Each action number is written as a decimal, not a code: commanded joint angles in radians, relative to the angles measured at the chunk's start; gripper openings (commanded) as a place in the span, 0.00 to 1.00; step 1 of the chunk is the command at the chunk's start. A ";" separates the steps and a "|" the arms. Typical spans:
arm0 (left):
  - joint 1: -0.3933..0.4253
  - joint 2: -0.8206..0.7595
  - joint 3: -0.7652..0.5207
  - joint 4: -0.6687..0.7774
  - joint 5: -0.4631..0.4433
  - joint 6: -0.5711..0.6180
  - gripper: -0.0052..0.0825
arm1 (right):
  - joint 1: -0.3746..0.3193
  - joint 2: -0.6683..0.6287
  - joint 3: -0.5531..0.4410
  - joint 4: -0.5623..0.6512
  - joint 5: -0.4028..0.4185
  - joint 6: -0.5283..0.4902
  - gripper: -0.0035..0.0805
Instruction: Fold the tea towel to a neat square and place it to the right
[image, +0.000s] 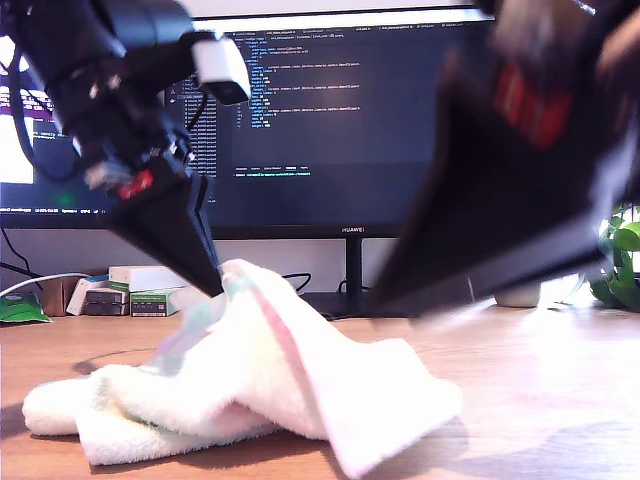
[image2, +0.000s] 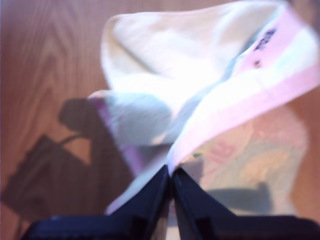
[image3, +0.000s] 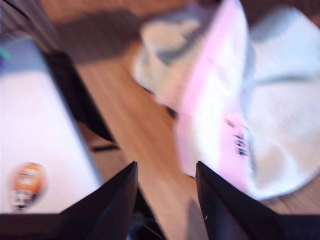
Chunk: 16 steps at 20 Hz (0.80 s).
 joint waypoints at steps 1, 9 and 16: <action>-0.018 0.003 0.025 -0.013 0.022 -0.029 0.03 | 0.006 0.031 0.003 0.032 0.042 -0.005 0.45; -0.061 0.003 0.090 -0.028 0.075 -0.072 0.03 | 0.044 0.100 0.021 0.165 0.116 0.037 0.46; -0.071 0.003 0.094 -0.023 0.115 -0.127 0.03 | 0.050 0.169 0.080 0.179 0.175 0.084 0.46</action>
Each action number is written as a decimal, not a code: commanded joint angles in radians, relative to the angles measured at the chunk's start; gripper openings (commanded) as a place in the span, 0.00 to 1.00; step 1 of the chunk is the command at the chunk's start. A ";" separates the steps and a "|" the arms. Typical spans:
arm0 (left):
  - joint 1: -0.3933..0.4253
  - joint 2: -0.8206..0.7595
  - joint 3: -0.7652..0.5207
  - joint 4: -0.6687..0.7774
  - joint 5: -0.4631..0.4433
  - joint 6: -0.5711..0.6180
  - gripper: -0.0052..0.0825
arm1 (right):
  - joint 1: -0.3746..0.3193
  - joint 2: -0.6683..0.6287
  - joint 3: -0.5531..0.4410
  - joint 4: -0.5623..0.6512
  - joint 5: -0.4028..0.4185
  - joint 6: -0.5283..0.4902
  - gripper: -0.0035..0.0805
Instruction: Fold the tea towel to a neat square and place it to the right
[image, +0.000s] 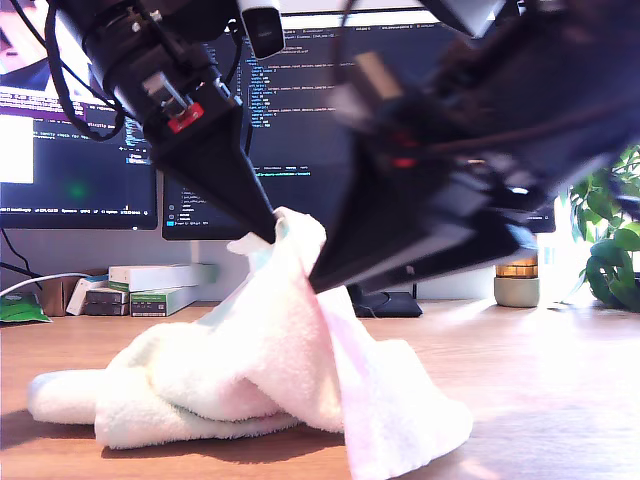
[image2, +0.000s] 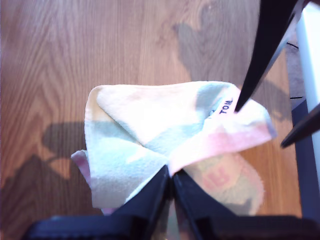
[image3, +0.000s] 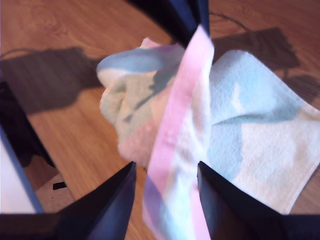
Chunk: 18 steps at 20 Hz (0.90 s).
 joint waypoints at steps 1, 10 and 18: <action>-0.006 0.003 0.008 0.008 0.012 -0.026 0.03 | 0.005 0.027 0.027 0.006 0.013 0.024 0.46; -0.006 0.003 0.008 0.027 0.018 -0.068 0.03 | 0.022 0.135 0.087 -0.125 0.071 0.169 0.46; -0.006 0.003 0.008 0.032 0.017 -0.067 0.03 | 0.026 0.134 0.230 -0.442 0.098 0.127 0.46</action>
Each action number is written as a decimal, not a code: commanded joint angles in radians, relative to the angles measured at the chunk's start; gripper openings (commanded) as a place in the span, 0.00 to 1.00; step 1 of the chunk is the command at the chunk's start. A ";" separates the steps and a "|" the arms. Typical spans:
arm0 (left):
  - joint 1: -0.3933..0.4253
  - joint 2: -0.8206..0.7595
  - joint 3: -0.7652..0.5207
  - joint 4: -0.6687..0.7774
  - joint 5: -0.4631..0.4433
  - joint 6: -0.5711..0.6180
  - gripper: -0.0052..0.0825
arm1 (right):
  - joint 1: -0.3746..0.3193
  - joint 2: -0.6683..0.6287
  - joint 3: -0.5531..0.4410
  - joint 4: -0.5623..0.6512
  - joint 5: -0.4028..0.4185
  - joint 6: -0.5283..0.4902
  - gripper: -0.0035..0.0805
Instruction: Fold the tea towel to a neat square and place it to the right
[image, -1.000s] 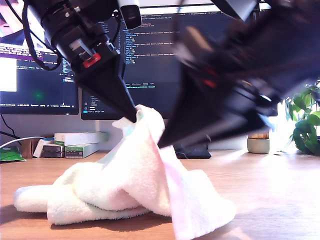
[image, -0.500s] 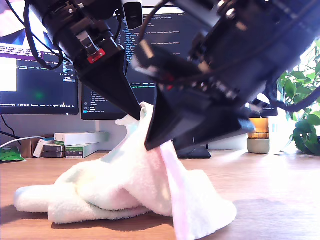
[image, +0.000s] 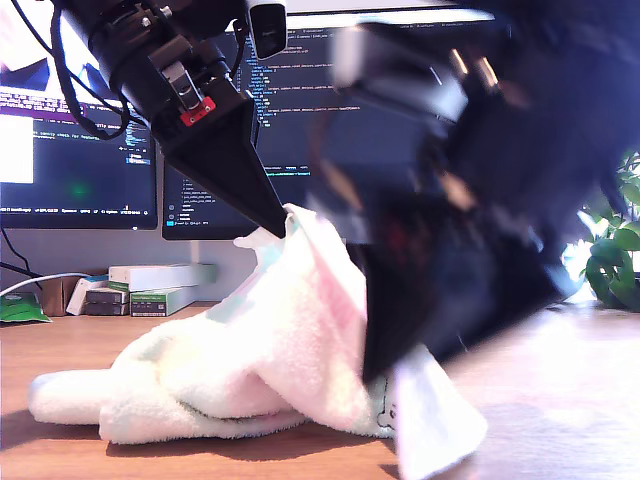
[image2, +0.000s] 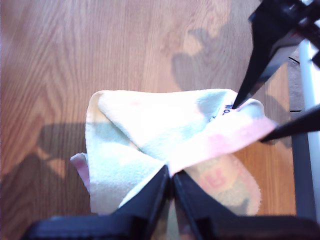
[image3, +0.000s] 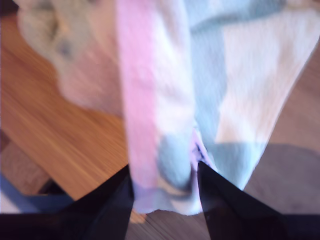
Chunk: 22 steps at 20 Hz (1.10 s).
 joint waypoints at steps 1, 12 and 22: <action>-0.004 0.003 0.008 0.007 0.008 -0.005 0.03 | 0.003 0.000 0.030 -0.047 0.019 -0.028 0.46; -0.004 0.003 0.008 -0.005 0.014 -0.011 0.03 | 0.003 0.013 0.032 -0.123 0.041 0.030 0.42; -0.004 0.003 0.008 -0.031 0.065 -0.058 0.03 | 0.003 0.111 0.032 -0.147 0.071 0.041 0.39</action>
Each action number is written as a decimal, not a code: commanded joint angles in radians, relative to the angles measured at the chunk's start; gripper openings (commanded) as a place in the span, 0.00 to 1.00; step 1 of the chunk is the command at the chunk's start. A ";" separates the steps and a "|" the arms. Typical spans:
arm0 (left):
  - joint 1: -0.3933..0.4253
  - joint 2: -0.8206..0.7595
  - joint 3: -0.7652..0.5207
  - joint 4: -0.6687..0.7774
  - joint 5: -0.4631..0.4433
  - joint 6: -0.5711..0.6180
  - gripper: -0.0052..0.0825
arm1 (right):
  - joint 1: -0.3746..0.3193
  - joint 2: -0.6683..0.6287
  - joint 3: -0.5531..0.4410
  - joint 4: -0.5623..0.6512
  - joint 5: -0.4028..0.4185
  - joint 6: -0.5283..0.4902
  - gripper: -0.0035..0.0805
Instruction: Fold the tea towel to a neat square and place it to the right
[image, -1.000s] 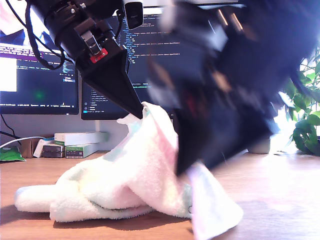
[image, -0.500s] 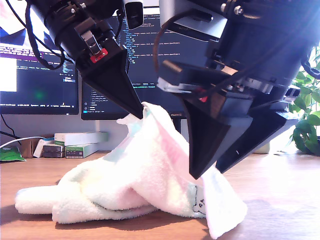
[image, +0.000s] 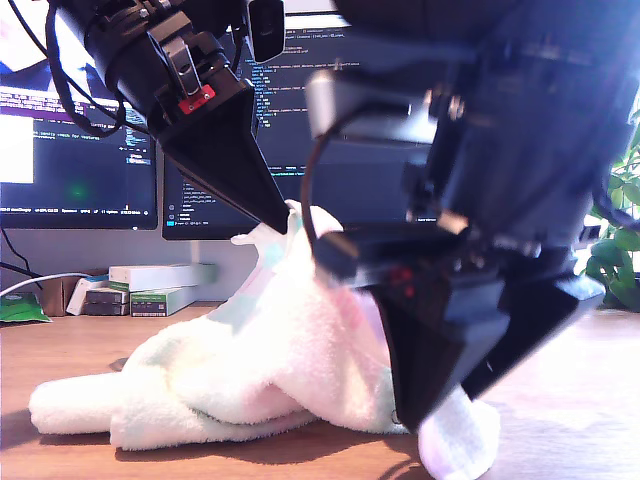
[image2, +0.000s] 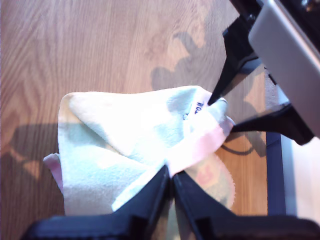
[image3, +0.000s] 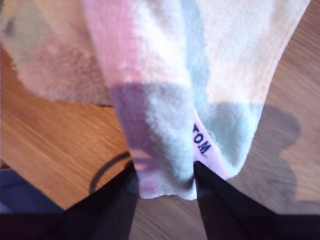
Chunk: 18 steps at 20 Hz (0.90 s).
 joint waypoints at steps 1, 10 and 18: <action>-0.003 0.003 0.008 0.001 0.006 -0.003 0.03 | 0.003 -0.001 -0.014 -0.015 0.010 0.008 0.35; -0.003 0.003 0.008 0.003 -0.034 -0.002 0.03 | 0.002 -0.001 0.049 -0.089 -0.029 -0.005 0.03; -0.003 0.003 0.008 -0.015 -0.079 0.004 0.03 | -0.070 -0.001 0.236 -0.388 -0.150 -0.118 0.03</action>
